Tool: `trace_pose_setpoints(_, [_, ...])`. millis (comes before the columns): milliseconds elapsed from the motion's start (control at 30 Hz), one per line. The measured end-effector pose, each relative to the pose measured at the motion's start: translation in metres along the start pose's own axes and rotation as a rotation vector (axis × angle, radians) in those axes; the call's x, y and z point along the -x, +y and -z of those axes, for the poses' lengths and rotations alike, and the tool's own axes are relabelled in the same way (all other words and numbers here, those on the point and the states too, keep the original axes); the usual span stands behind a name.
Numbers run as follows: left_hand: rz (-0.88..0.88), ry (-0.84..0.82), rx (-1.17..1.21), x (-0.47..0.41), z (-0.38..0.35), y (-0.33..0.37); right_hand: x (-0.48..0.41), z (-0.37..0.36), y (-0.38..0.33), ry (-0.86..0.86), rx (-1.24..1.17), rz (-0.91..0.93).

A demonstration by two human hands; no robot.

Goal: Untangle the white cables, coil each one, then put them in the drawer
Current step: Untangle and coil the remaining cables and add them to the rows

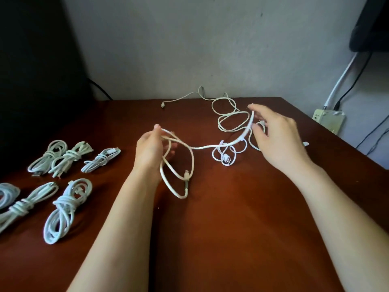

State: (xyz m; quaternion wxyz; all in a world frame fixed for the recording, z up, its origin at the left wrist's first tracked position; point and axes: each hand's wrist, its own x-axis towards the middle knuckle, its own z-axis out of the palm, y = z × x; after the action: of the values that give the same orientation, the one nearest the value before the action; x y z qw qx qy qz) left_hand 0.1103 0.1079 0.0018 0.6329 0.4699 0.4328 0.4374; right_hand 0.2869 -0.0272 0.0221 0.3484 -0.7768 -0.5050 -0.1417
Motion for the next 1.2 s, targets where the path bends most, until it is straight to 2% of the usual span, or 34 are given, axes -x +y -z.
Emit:
trace_pose_setpoints(100, [-0.099, 0.205, -0.271, -0.009, 0.004, -0.004, -0.002, 0.001, -0.003, 0.089, -0.276, 0.001])
trace_pose_setpoints(200, [-0.348, 0.319, -0.658, 0.001, 0.003, -0.003, -0.002, 0.003, -0.009, 0.155, -0.602, -0.018])
trace_pose_setpoints(267, [-0.549, 0.276, -0.759, 0.009, 0.0, -0.001, -0.003, 0.004, -0.013, 0.205, -0.768, -0.037])
trace_pose_setpoints(333, [-0.735, 0.174, -0.715, 0.014, -0.006, 0.001, -0.003, 0.007, -0.018, 0.235, -0.898, -0.049])
trace_pose_setpoints(467, [-0.904, -0.093, -0.564, 0.029, -0.022, 0.001, -0.003, 0.011, -0.023, 0.195, -1.016, -0.083])
trace_pose_setpoints(600, [-0.816, -0.29, -0.491, 0.035, -0.031, -0.006, -0.004, 0.015, -0.024, 0.129, -1.185, -0.153])
trace_pose_setpoints(833, [-0.496, -0.626, -0.13, 0.047, -0.034, 0.004, -0.001, 0.015, -0.03, -0.012, -1.328, -0.141])
trace_pose_setpoints(967, [-0.51, -0.713, -0.209, 0.049, -0.033, 0.004, 0.001, 0.011, -0.033, -0.069, -1.321, -0.145])
trace_pose_setpoints(1067, [-0.525, -0.718, -0.292, 0.049, -0.033, 0.003, 0.002, 0.007, -0.036, -0.073, -1.303, -0.158])
trace_pose_setpoints(1200, [-0.465, -0.693, -0.089, 0.041, -0.032, -0.001, 0.004, 0.003, -0.039, -0.066, -1.295, -0.198])
